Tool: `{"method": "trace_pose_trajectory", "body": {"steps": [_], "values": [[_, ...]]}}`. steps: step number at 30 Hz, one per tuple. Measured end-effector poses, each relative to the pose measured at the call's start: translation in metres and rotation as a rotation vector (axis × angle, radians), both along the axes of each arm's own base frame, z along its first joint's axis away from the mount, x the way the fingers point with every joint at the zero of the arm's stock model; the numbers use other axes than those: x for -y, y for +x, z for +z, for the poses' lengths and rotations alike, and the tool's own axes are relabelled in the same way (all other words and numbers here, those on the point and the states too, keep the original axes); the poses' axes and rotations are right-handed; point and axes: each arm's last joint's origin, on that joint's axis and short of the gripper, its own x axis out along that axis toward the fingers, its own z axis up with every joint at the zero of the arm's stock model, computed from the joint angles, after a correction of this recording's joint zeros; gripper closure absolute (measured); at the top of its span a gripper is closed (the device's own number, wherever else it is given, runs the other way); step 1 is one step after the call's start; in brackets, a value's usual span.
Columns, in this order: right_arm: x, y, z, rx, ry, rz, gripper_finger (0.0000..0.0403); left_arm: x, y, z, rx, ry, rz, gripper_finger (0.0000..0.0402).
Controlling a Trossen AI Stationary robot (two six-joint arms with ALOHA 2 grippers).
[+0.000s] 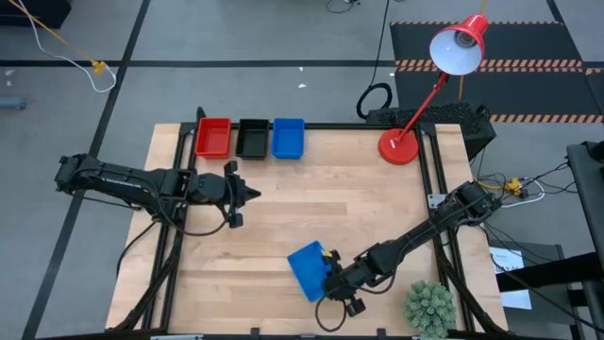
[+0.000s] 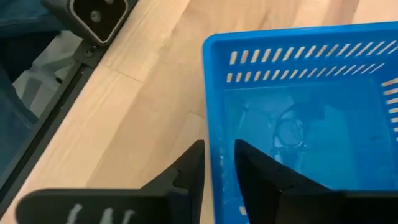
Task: Stack baskets by color
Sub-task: Stack the bottom blue bin on top of the stacked blue bins
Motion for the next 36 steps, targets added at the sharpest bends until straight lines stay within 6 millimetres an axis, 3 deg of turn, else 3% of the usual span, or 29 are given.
{"method": "trace_pose_trajectory", "body": {"steps": [3,8,14,22,28,36], "values": [[0.002,0.001,0.000,0.003,-0.005,-0.001,0.0332,0.000,0.000,0.001,0.003,0.013,-0.007,0.0380],[0.005,0.003,0.000,0.007,-0.019,0.013,0.0391,0.000,0.001,0.002,0.019,0.036,-0.022,0.0380],[0.016,0.007,0.002,0.018,-0.034,0.002,0.0386,0.000,0.002,0.003,0.016,0.068,-0.042,0.0380],[0.043,0.014,0.020,0.070,-0.069,-0.035,0.0397,0.000,0.002,0.002,0.003,0.117,-0.073,0.0380],[0.072,0.016,0.039,0.124,-0.129,-0.110,0.0399,0.000,0.002,0.002,-0.008,0.163,-0.102,0.0380],[0.125,0.016,0.076,0.261,-0.271,-0.311,0.0400,-0.003,0.002,0.003,-0.022,0.228,-0.098,0.0380]]}}
